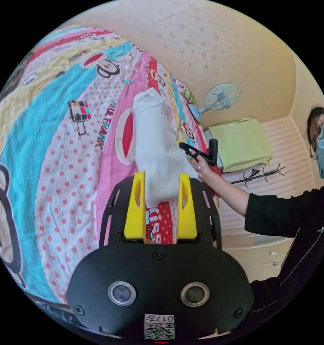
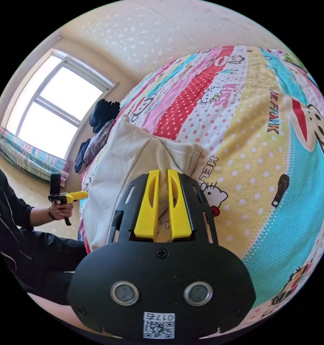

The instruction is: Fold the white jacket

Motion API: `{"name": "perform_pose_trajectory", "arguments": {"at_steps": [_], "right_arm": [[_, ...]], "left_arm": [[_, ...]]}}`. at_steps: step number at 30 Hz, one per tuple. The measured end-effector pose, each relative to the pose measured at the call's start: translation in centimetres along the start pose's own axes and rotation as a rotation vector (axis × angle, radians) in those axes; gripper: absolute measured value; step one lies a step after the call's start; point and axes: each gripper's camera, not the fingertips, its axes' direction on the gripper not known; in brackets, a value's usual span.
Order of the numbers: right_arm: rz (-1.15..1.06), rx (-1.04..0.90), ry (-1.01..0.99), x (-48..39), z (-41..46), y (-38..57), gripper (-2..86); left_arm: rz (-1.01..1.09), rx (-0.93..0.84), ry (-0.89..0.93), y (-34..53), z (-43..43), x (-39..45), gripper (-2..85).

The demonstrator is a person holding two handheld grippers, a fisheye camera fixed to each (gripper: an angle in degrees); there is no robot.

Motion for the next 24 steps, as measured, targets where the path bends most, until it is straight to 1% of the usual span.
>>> {"name": "perform_pose_trajectory", "arguments": {"at_steps": [3, 4, 5, 6, 8, 10, 13, 15, 17, 18, 20, 21, 22, 24], "right_arm": [[0.059, 0.028, -0.058, 1.1, -0.3, 1.0, 5.2], [0.104, 0.050, -0.095, 1.6, -0.7, 1.5, 5.6], [0.172, 0.096, -0.134, 2.1, -1.6, 2.3, 6.2], [0.210, 0.138, -0.153, 2.2, -2.3, 2.9, 6.8], [0.289, 0.352, -0.232, 0.8, -5.6, 6.5, 9.4], [0.334, 0.471, -0.256, -1.2, -7.6, 10.4, 11.7], [0.483, 0.569, -0.253, -4.7, -8.3, 18.6, 14.9], [0.642, 0.631, -0.289, -6.3, -7.2, 24.1, 16.3], [0.909, 0.749, -0.387, -7.6, -4.5, 30.5, 18.1], [0.971, 0.786, -0.411, -7.9, -3.6, 31.9, 18.5], [1.219, 0.865, -0.562, -8.4, 0.6, 35.3, 21.5], [1.244, 0.906, -0.610, -8.5, 1.4, 35.7, 22.5], [1.250, 0.985, -0.697, -8.6, 2.8, 35.9, 23.7], [1.242, 0.990, -0.744, -8.4, 4.2, 34.9, 24.5]], "left_arm": [[-0.175, -0.039, 0.131, 1.2, 3.8, -4.1, 16.0], [-0.202, -0.063, 0.138, 1.4, 4.7, -4.6, 16.1], [-0.250, -0.110, 0.147, 1.8, 6.5, -5.6, 15.4], [-0.298, -0.094, 0.173, 2.4, 7.4, -6.3, 14.6], [-0.343, -0.068, 0.195, 2.9, 8.3, -6.8, 13.5], [-0.361, -0.076, 0.190, 3.1, 9.0, -7.0, 12.6], [-0.408, -0.099, 0.237, 3.1, 10.2, -6.4, 10.1], [-0.393, -0.094, 0.219, 3.0, 10.4, -4.7, 9.6], [-0.398, -0.077, 0.195, 3.1, 10.3, -3.3, 9.5], [-0.401, -0.064, 0.195, 3.2, 10.4, -2.3, 9.4], [-0.390, -0.055, 0.199, 3.2, 10.7, -0.8, 9.4], [-0.388, -0.053, 0.192, 3.2, 10.9, 0.1, 9.4], [-0.386, -0.052, 0.186, 3.1, 11.0, 0.5, 9.4], [-0.369, -0.047, 0.159, 3.0, 11.2, 2.2, 9.4]]}}
